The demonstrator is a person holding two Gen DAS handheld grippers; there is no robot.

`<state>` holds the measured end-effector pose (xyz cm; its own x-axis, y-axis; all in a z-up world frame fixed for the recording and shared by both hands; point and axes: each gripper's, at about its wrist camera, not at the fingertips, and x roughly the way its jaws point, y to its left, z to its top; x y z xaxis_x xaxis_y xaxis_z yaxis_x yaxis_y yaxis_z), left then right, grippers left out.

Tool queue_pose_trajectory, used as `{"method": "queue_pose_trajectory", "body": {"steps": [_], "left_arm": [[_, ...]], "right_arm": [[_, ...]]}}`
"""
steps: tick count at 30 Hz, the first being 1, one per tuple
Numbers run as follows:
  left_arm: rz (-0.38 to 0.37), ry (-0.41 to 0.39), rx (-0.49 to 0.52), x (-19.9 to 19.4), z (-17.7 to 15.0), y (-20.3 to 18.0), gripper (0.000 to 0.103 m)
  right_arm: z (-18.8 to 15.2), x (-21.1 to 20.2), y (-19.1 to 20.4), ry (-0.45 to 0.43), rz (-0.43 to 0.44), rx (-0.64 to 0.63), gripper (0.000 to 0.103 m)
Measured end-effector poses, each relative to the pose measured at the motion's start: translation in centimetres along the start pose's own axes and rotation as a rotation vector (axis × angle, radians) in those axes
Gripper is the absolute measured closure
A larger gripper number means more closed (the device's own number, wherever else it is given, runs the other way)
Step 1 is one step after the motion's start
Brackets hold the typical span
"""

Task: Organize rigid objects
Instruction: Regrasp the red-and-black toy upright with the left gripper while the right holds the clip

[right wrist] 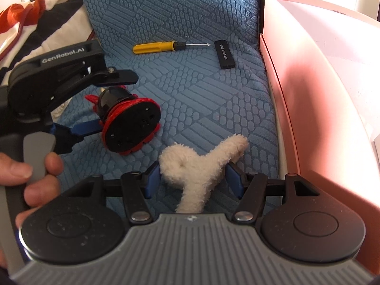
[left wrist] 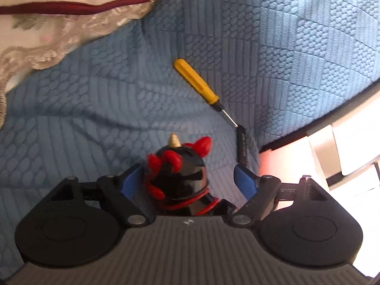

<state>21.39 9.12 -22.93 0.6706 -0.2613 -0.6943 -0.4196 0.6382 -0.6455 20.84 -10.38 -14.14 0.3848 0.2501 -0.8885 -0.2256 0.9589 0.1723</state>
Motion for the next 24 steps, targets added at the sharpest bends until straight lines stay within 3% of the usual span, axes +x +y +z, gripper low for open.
{"method": "queue_pose_trajectory", "body": {"steps": [5, 14, 21, 24], "left_arm": [[0.058, -0.009, 0.072, 0.3, -0.4, -0.8, 0.040], [0.068, -0.005, 0.156, -0.5, -0.7, -1.9, 0.042], [0.086, -0.076, 0.230, -2.9, -0.7, -3.0, 0.045], [0.133, -0.099, 0.293, -3.4, -0.6, -3.5, 0.046]], "right_arm": [[0.2, 0.2, 0.0, 0.003, -0.002, 0.008, 0.041], [0.2, 0.2, 0.1, 0.002, -0.009, 0.006, 0.041], [0.2, 0.1, 0.1, 0.003, -0.005, 0.011, 0.041], [0.2, -0.1, 0.1, -0.004, -0.001, 0.012, 0.041]]}}
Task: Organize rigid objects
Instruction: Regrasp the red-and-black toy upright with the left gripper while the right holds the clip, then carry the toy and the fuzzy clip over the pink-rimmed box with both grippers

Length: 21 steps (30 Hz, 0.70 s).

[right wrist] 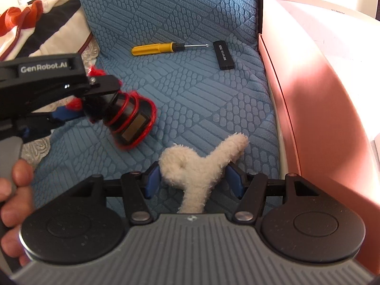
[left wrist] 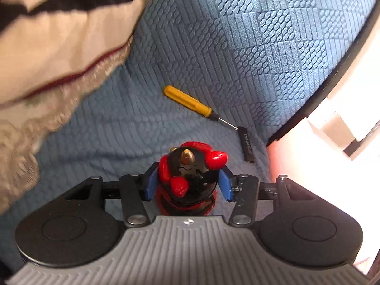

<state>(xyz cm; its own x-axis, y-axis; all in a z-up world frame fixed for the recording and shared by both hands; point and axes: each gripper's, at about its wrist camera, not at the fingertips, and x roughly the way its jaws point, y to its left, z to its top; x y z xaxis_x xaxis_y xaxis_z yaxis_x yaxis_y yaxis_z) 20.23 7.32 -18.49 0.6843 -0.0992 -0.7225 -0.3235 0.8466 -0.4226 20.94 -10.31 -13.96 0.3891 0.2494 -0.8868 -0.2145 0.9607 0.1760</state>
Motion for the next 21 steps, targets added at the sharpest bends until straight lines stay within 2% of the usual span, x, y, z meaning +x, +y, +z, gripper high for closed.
{"method": "queue_pose_trajectory", "body": {"steps": [9, 17, 21], "left_arm": [[0.016, 0.015, 0.075, 0.3, 0.1, -0.7, 0.046], [-0.014, 0.023, 0.080, 0.9, -0.1, -1.0, 0.034], [0.003, 0.020, 0.111, 1.0, -0.2, -1.4, 0.033]], "right_arm": [[0.1, -0.1, 0.1, -0.015, 0.003, 0.020, 0.041], [0.3, 0.2, -0.1, -0.012, -0.004, 0.036, 0.042], [0.5, -0.5, 1.0, -0.060, -0.031, -0.055, 0.044]]}}
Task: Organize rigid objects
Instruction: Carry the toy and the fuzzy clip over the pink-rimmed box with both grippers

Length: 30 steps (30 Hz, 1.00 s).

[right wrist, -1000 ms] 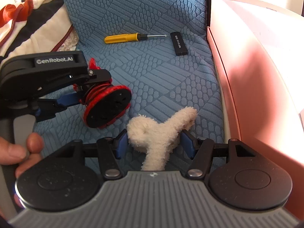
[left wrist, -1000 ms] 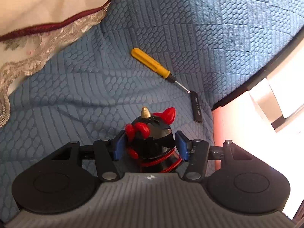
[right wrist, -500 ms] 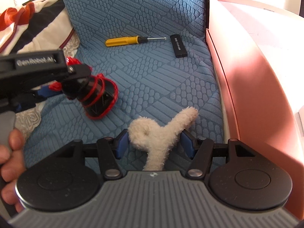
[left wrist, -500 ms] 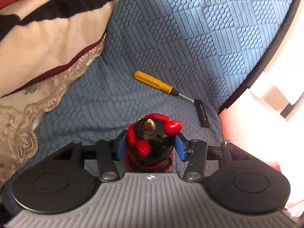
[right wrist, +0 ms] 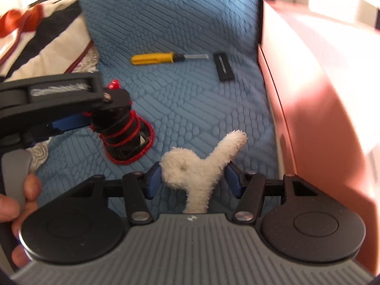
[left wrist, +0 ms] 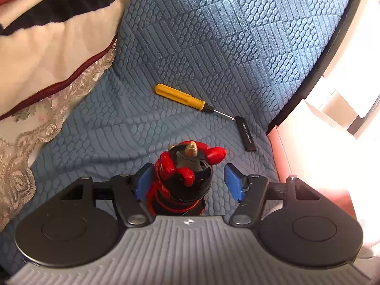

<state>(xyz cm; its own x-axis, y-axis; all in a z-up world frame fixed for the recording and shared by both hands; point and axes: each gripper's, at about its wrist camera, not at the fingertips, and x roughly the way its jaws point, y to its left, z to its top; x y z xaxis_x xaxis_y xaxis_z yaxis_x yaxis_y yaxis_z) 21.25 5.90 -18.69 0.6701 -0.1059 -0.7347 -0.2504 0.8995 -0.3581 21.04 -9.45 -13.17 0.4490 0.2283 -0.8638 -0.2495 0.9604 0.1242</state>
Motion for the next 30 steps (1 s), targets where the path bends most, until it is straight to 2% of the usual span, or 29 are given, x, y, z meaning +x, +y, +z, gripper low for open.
{"method": "queue_pose_trajectory", "body": {"steps": [4, 9, 15, 19, 26, 30], "left_arm": [[0.013, 0.026, 0.017, 0.4, 0.0, -0.2, 0.034], [0.025, 0.023, 0.013, 0.6, -0.1, 0.0, 0.040], [0.012, 0.026, 0.019, 0.1, 0.0, 0.0, 0.040], [-0.010, 0.031, 0.021, -1.1, 0.2, -0.2, 0.040], [-0.064, 0.039, 0.038, -4.4, 0.7, -0.6, 0.040], [-0.053, 0.032, 0.087, -6.3, 1.1, -1.5, 0.040]], "right_arm": [[0.2, -0.3, 0.6, -0.021, 0.008, -0.043, 0.052], [0.2, 0.1, 0.3, 0.006, 0.018, -0.028, 0.052], [0.4, -0.9, 0.5, -0.053, 0.000, -0.060, 0.052], [0.8, -2.6, -0.1, -0.100, -0.002, -0.068, 0.052], [1.6, -5.3, -1.5, -0.086, 0.064, -0.059, 0.052], [1.9, -7.2, -1.9, -0.097, 0.089, -0.044, 0.052]]}}
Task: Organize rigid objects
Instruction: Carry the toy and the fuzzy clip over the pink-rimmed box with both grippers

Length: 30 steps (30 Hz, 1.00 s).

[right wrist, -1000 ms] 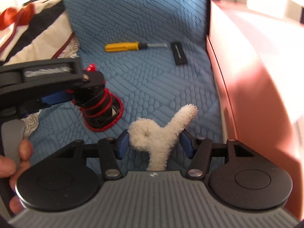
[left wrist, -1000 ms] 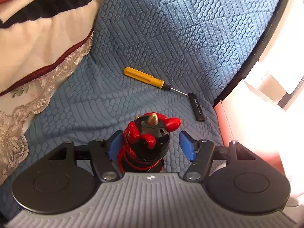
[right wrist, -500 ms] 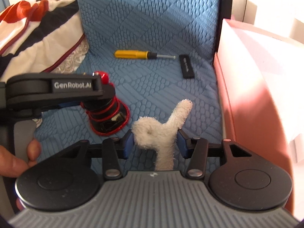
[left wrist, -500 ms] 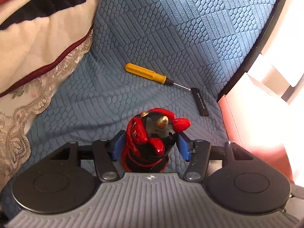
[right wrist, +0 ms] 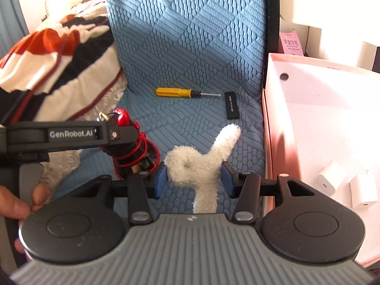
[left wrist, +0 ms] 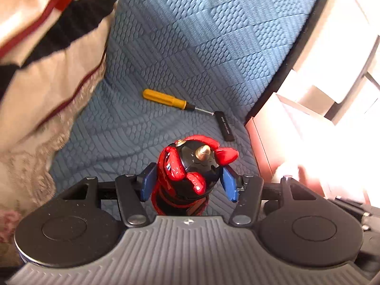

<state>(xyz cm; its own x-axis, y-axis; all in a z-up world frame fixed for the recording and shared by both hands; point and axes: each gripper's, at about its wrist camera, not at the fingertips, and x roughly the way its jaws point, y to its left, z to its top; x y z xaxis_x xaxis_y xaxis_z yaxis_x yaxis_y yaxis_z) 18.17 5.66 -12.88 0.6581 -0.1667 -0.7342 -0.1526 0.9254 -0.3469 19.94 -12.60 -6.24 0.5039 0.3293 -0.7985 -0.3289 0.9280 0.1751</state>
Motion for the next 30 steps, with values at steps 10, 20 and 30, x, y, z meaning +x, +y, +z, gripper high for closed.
{"method": "queue_pose_trajectory", "body": {"steps": [10, 20, 30], "left_arm": [[-0.028, -0.061, 0.019, -3.5, 2.0, -3.2, 0.040], [-0.132, -0.104, 0.082, -4.3, 5.6, -10.0, 0.040], [-0.187, -0.132, 0.101, -3.3, 7.5, -16.5, 0.040]], "right_arm": [[2.4, -4.3, -1.1, -0.077, 0.036, 0.006, 0.052], [5.0, -8.5, -4.7, -0.153, -0.019, 0.027, 0.052], [7.2, -11.7, -9.4, -0.202, -0.065, 0.015, 0.052]]}}
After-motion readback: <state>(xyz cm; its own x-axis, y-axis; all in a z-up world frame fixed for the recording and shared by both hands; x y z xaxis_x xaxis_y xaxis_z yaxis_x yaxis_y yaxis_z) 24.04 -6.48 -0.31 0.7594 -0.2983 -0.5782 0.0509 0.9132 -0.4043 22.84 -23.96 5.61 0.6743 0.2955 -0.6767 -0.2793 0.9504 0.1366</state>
